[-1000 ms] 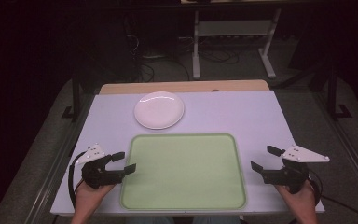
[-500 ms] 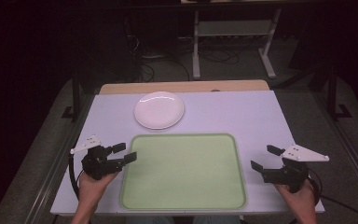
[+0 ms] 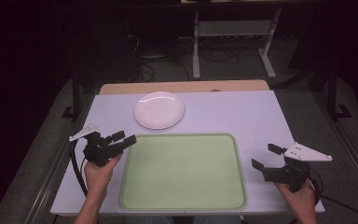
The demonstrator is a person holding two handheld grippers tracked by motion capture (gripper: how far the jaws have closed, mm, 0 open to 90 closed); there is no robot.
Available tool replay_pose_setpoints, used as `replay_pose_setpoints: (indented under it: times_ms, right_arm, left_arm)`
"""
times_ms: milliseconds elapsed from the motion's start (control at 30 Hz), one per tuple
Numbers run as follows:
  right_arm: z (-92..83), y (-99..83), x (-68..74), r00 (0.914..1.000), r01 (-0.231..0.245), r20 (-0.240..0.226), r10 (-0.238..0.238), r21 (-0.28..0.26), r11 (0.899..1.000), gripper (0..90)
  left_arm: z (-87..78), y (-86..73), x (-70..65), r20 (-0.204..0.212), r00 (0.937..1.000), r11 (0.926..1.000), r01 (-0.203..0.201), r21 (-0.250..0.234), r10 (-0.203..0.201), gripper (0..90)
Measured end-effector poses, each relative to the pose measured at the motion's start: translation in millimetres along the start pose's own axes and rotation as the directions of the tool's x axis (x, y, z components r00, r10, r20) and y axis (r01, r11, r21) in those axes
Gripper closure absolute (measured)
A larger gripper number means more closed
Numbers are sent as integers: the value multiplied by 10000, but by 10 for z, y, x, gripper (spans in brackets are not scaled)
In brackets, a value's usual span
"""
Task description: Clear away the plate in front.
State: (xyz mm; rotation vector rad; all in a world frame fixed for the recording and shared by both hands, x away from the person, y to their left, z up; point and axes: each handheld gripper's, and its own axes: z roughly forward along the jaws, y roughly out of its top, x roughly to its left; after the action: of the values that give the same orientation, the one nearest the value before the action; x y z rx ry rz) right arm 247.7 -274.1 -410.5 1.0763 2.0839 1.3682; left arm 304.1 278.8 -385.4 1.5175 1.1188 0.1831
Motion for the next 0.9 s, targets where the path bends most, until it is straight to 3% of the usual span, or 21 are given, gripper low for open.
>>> replay_pose_setpoints:
  times_ms: [200, 900]
  right_arm:
    - [4, 5, 1, 10000, 29, -21, -29, 0, 10000, 136]
    - [15, 7, -10, 10000, -19, 13, 19, 23, 10000, 136]
  left_arm:
    - [82, 76, 53, 72, 9985, 9980, 553, -295, -551, 263]
    - [346, 323, 123, 63, 9918, 9889, 1281, -746, -1280, 270]
